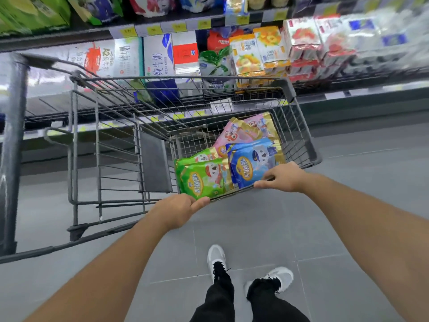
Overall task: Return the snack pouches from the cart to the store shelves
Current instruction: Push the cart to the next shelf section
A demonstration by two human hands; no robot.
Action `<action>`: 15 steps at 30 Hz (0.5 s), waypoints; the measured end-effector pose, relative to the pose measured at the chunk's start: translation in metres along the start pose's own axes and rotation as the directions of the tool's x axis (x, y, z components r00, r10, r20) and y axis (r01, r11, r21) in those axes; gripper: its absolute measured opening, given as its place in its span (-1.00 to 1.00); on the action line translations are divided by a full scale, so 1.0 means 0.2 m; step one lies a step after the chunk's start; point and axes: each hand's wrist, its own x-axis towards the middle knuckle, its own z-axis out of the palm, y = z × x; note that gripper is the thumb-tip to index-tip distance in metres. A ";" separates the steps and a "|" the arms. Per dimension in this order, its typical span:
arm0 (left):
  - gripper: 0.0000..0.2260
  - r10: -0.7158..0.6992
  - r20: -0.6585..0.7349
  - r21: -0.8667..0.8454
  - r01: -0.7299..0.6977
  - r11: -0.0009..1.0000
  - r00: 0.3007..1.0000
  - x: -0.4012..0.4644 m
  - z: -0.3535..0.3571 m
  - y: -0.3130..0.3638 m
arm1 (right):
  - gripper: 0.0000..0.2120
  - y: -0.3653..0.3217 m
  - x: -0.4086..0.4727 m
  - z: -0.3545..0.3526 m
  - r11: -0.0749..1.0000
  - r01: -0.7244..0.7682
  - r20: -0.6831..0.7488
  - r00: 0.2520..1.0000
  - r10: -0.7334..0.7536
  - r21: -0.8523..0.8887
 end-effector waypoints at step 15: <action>-0.12 0.035 0.044 0.025 -0.036 0.999 0.998 0.22 0.08 0.88 | -0.07 0.82 -0.34 0.05 0.999 -0.001 -0.046 0.999 0.003 0.043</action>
